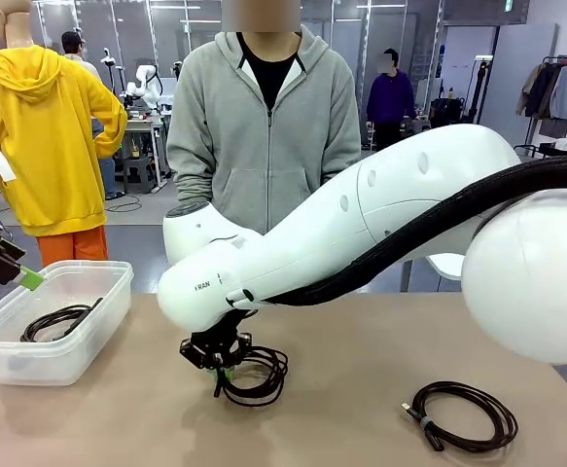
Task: Organize and store the cables.
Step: Place the USB Extension Cable into the Organizing box.
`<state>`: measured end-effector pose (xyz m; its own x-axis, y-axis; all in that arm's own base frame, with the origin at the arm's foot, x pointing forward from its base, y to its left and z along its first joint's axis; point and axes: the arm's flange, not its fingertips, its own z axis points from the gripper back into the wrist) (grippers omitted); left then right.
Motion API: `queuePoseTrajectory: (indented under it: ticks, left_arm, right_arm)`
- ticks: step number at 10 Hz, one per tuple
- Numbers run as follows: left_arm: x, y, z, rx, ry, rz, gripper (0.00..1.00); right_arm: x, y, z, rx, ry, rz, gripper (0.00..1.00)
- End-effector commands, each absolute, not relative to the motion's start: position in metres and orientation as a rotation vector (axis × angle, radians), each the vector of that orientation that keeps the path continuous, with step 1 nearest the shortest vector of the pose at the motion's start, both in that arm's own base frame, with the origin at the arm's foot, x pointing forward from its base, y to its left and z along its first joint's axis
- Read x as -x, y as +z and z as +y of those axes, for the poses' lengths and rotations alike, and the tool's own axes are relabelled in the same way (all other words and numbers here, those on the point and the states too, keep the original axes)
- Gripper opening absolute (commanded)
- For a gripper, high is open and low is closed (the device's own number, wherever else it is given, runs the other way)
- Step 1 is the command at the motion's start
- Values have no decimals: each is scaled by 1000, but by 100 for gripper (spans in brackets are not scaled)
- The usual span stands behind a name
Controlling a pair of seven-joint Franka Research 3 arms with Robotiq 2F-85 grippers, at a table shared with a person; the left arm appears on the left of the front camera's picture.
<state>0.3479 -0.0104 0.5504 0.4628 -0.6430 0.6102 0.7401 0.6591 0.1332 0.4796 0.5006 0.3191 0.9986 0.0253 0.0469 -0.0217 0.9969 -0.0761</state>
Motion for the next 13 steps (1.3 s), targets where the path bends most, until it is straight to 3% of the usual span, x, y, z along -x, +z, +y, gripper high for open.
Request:
queuePoseTrajectory:
  ticks: [1, 2, 3, 5, 6, 7, 8, 9, 13]
  left_arm:
    - [-351, 553, -12, 153, -834, -675, 100]
    - [-351, 553, -12, 153, -834, -675, 100]
    - [-351, 553, -12, 153, -834, -675, 100]
    - [-351, 553, -12, 153, -834, -675, 100]
    - [-351, 553, -12, 153, -834, -675, 100]
    - [-351, 553, -12, 153, -834, -675, 100]
    - [-351, 553, -12, 153, -834, -675, 100]
    - [-351, 553, -12, 153, -834, -675, 100]
    - [-351, 553, -12, 153, -834, -675, 100]
  right_arm:
    - [-474, 333, 501, 106, -3, -74, 48]
    - [-471, 339, 495, 94, -3, -86, 54]
    - [-466, 346, 482, 74, -1, -104, 85]
    - [-457, 368, 448, 25, 61, -136, 100]
    - [-451, 388, 422, -18, 132, -165, 100]
    - [-446, 403, 397, -56, 232, -162, 88]
    - [-441, 416, 371, -96, 323, -175, 97]
    - [-435, 427, 342, -109, 409, -172, 100]
    - [-412, 456, 233, -162, 659, -246, 100]
